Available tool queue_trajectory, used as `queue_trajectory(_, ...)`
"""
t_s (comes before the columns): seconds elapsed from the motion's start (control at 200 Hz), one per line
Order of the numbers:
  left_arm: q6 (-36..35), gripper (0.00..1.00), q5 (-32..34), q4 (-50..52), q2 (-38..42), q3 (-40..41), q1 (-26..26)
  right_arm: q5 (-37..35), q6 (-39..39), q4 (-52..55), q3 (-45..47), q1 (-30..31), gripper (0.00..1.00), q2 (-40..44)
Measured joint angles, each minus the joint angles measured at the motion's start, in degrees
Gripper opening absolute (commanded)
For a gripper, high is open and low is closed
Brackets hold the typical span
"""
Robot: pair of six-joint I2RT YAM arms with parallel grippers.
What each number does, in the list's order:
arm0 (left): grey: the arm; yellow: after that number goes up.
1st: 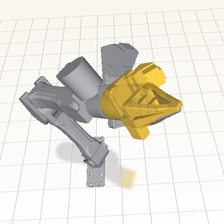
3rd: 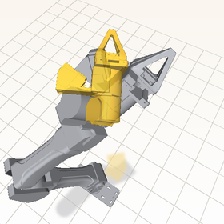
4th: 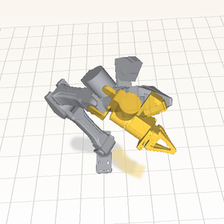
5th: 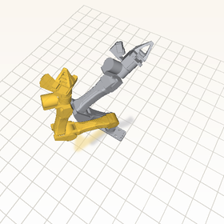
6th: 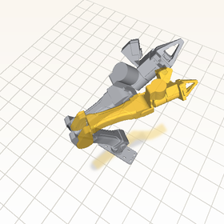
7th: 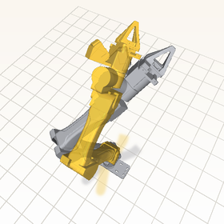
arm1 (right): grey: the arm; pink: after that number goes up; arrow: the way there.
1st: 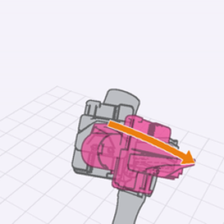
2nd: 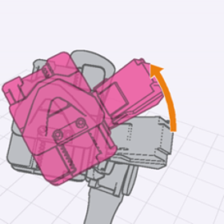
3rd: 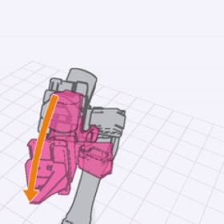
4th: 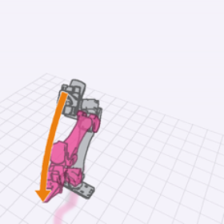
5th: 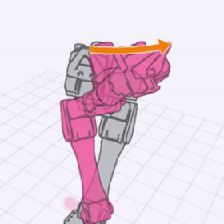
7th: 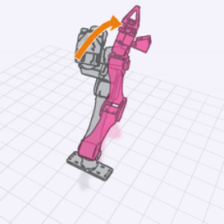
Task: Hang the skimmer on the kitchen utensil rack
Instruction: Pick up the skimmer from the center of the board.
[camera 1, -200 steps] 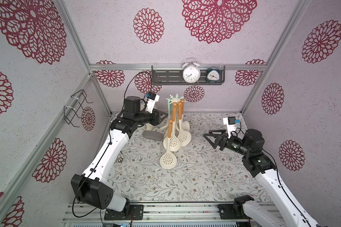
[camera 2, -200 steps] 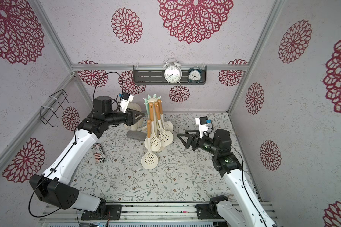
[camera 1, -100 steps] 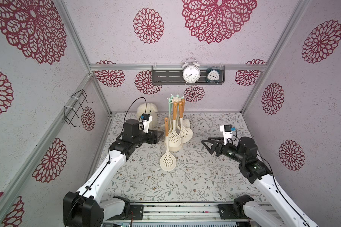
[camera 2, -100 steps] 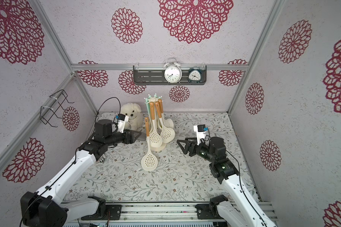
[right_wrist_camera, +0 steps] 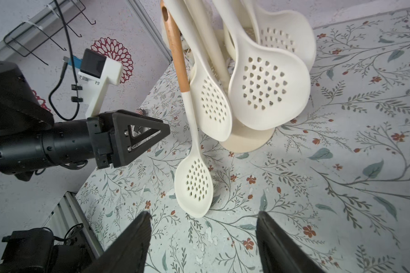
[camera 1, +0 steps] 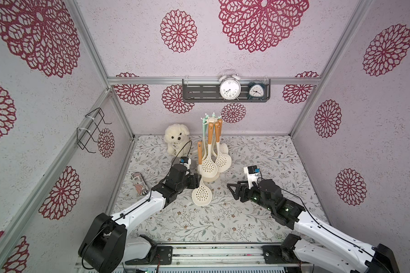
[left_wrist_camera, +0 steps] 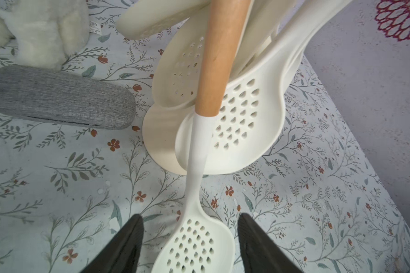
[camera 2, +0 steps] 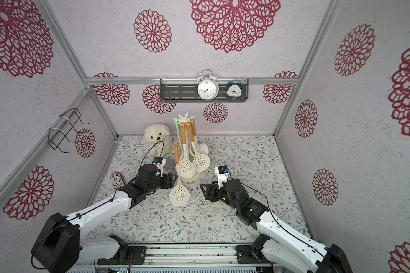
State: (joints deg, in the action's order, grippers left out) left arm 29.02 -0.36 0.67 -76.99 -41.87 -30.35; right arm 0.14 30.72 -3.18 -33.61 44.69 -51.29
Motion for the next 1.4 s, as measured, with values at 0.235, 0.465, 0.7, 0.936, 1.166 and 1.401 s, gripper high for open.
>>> queue_trajectory(0.235,-0.04,0.6,5.55,-2.21,-8.13,-5.64,-1.09,-1.49,0.46,0.04,0.0,0.0,0.72,1.73)
queue_trajectory(0.465,-0.9,0.5,8.83,-2.58,-12.46,-9.92,-1.14,-1.7,1.05,0.57,0.66,0.0,0.71,4.74)
queue_trajectory(0.7,-1.42,0.22,9.09,-2.78,-14.27,-10.99,-1.29,-2.08,1.49,1.62,0.68,0.0,0.71,6.43)
queue_trajectory(0.936,-1.33,0.14,10.58,-0.9,-11.37,-10.19,-1.75,-3.5,1.49,2.82,1.22,0.0,0.7,8.13)
queue_trajectory(1.166,-2.73,0.0,13.42,5.31,2.97,-6.88,-1.9,-5.16,0.9,4.13,1.29,-0.07,0.71,10.25)
queue_trajectory(1.401,-8.09,0.0,1.55,14.88,19.28,-8.09,0.24,2.62,-4.13,7.17,-8.02,-2.05,0.77,6.05)
